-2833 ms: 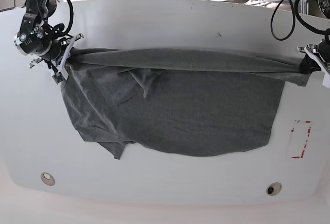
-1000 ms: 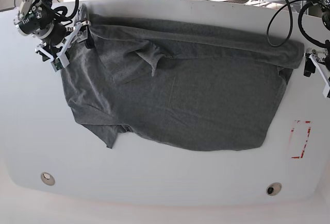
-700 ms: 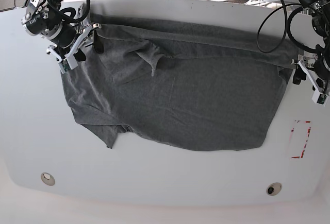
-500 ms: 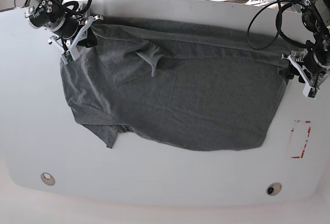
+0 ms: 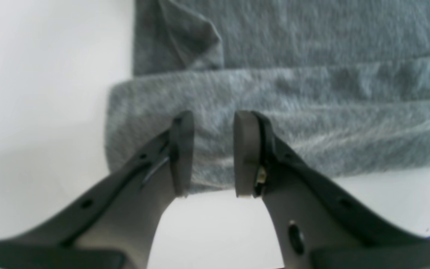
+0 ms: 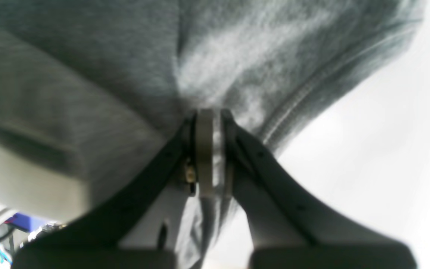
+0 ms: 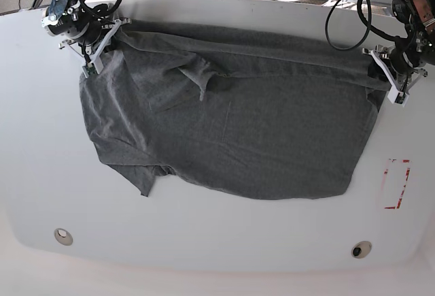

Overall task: Fold the T-shirt properly
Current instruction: 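Pull the held shirt edge taut between both grippers, then press the right gripper onto the shirt body to smooth it, then move the right gripper back to the folded shirt edge, then release the shirt edge with the right gripper and pull it outward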

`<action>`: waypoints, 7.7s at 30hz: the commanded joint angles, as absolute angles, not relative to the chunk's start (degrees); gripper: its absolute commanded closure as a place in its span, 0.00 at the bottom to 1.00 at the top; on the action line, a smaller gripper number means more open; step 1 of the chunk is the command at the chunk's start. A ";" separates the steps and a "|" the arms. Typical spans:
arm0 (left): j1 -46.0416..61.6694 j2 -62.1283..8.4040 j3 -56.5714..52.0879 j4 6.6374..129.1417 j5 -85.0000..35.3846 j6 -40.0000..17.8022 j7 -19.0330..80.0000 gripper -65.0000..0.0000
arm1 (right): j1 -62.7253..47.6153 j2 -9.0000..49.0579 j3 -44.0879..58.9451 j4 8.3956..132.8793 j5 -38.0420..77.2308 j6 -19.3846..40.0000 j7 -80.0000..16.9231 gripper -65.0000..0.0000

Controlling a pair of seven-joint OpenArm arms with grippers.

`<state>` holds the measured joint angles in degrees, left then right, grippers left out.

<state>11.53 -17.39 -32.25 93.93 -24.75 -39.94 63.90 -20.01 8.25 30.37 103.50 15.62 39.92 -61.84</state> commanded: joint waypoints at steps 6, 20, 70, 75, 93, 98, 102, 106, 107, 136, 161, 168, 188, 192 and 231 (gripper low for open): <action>13.41 -21.49 -31.43 91.56 -25.19 -40.00 61.76 0.76 | -13.67 13.41 30.46 91.47 10.42 40.00 -57.10 0.94; 16.40 -21.49 -29.14 91.38 -25.19 -40.00 61.76 0.76 | -6.11 21.41 25.19 84.62 5.76 40.00 -57.54 0.94; 12.53 -21.67 -28.97 97.10 -25.36 -40.00 62.20 0.46 | 11.21 5.23 18.51 90.42 5.67 40.00 -60.35 0.26; 12.53 -21.67 -28.97 96.92 -25.36 -40.00 62.11 0.46 | 13.14 5.32 18.51 86.37 5.58 40.00 -58.59 0.26; 12.44 -21.67 -28.97 96.92 -25.36 -40.00 62.02 0.46 | 13.14 4.97 18.51 79.60 5.76 40.00 -54.37 0.41; 12.44 -21.67 -28.97 96.92 -25.36 -40.00 62.02 0.46 | 13.05 4.97 18.51 79.60 5.76 40.00 -54.37 0.64; 12.44 -21.67 -28.97 96.92 -25.36 -40.00 62.02 0.46 | 13.14 4.97 18.51 80.40 5.76 40.00 -54.37 0.87; 12.44 -21.58 -28.88 96.92 -25.27 -40.00 62.02 0.46 | 13.05 4.97 18.51 82.95 5.76 40.00 -54.81 1.00; 12.44 -21.58 -28.88 96.92 -25.27 -40.00 62.02 0.46 | 13.05 4.88 18.51 83.56 5.76 40.00 -54.81 1.00; 12.44 -21.49 -28.62 96.92 -25.27 -40.00 62.02 0.46 | 18.86 5.41 18.42 85.67 5.23 40.00 -55.78 0.97; 12.53 -14.73 -28.53 103.52 -27.38 -40.00 65.71 0.45 | -1.27 5.76 30.81 114.86 1.01 40.00 -70.20 0.10; 12.79 -12.53 -28.79 103.52 -27.03 -40.00 65.98 0.46 | -8.66 4.35 38.02 115.21 1.63 40.00 -70.73 0.10; 16.66 -12.18 -28.18 102.81 -21.85 -40.00 58.86 0.61 | -16.22 0.57 41.98 116.00 12.70 40.00 -71.34 0.10; 16.40 -12.18 -26.95 99.03 -18.24 -40.00 57.71 0.62 | -16.04 0.48 41.98 115.91 12.79 40.00 -71.34 0.10; 15.16 -14.02 -27.30 92.88 -16.84 -40.00 56.22 0.62 | -12.97 10.07 41.71 101.76 7.69 40.00 -63.16 0.31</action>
<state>14.63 -12.86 -27.11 92.97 -18.26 -40.18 53.95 -13.28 8.12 41.56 101.01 7.70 40.05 -64.07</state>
